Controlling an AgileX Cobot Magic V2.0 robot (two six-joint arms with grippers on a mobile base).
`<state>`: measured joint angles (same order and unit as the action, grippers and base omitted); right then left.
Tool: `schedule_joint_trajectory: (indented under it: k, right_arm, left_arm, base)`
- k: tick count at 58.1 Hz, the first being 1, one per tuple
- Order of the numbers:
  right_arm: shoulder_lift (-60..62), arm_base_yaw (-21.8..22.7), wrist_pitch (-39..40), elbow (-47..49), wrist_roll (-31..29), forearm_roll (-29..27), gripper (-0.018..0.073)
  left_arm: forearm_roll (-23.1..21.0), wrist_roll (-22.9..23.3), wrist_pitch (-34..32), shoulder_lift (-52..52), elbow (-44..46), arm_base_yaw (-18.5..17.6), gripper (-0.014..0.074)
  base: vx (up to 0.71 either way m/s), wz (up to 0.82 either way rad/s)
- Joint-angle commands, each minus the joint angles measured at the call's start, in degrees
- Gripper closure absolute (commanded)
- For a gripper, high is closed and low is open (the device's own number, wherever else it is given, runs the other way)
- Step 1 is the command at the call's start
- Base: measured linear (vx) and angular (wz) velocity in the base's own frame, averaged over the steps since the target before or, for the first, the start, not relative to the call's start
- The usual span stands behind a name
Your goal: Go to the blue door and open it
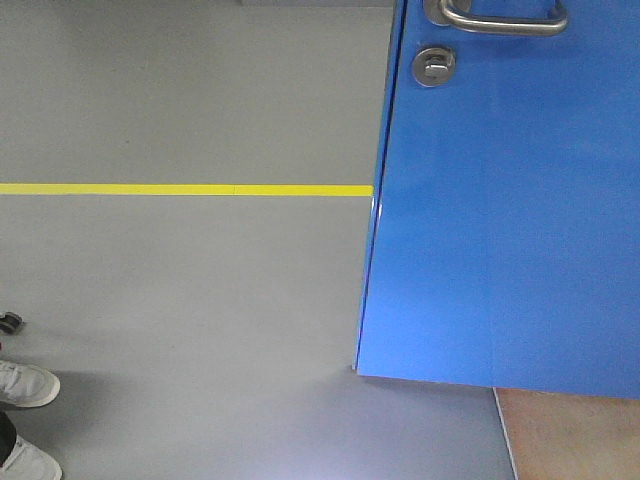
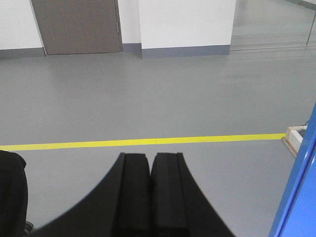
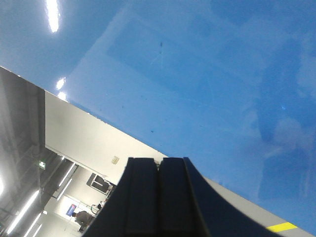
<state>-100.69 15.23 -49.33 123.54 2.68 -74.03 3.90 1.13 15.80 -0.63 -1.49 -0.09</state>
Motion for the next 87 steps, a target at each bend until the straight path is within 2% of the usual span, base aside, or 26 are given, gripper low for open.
schedule_joint_trajectory:
  k: [1,60,65,75,87]
  right_arm:
    - [2.6,0.3,2.4,1.4,-0.4,-2.7,0.0547]
    - [4.2,0.3,2.4,1.4,-0.4,-1.9,0.0547]
    - [7.0,0.3,2.5,1.4,-0.6,0.7,0.0547]
    - [13.8,0.2,7.5,1.4,-4.8,12.3,0.0547]
    - [20.7,0.3,7.2,1.2,-6.4,23.0,0.0547]
  left_arm:
    - [-0.1,0.4,-4.8,-0.7,1.5,-0.4,0.0524]
    - [-0.1,0.4,-4.8,-0.7,1.5,-0.4,0.0524]
    - [-0.1,0.4,-4.8,-0.7,1.5,-0.4,0.0524]
    - [-0.1,0.4,-4.8,-0.7,1.5,-0.4,0.0524]
    - [-0.1,0.4,-4.8,-0.7,1.5,-0.4,0.0524]
  base:
    - [-0.08,0.00]
    - [-0.02,0.01]
    - [0.00,0.00]
    - [0.00,0.00]
    - [0.00,0.00]
